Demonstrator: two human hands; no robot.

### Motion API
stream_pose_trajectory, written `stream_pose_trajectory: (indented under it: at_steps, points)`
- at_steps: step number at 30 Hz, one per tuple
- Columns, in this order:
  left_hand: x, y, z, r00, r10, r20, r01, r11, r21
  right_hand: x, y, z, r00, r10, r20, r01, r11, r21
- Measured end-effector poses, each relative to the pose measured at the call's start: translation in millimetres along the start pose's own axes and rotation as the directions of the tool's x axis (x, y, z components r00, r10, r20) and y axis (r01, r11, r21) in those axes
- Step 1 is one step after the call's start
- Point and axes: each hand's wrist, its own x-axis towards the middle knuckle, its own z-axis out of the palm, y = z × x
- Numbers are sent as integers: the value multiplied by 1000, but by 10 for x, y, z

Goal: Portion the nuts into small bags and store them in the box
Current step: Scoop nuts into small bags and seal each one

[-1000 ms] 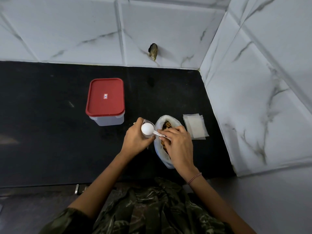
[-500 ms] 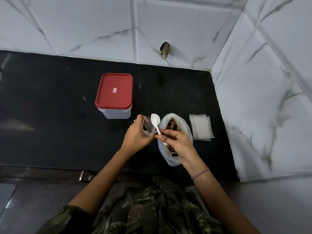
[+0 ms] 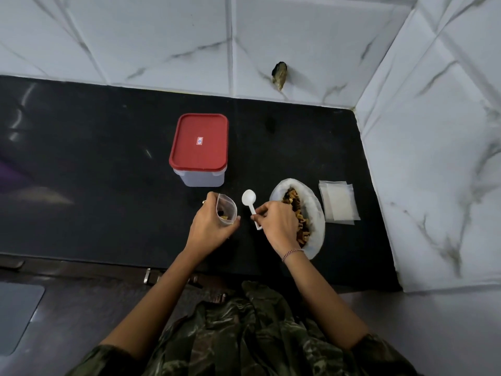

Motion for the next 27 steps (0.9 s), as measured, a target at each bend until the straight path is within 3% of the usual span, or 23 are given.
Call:
stream_pose_trajectory:
  at_steps: [10,19,21,24,27]
  points:
    - [131,-118,-56,995,56,87,-55,998,-15,122,-144,231,999,51,17,-48,982,-181]
    - [203,-153,-69,989,66,129,-67,998,0,43,-106,232,999,10,47,-1,983,-185]
    - [218,-147,-71,990,62,126,-63,998,3,-7,-111,122,999,-53,-12,51,991,-123]
    - [227,-137,-77,990,73,118,-72,997,-9,-136,-263,-84,966,-211,-152,230,966,120]
    - [233,-96,-98,988,81,131,-71,994,-80,-286,-457,-193,932,-326,-161,345,932,112]
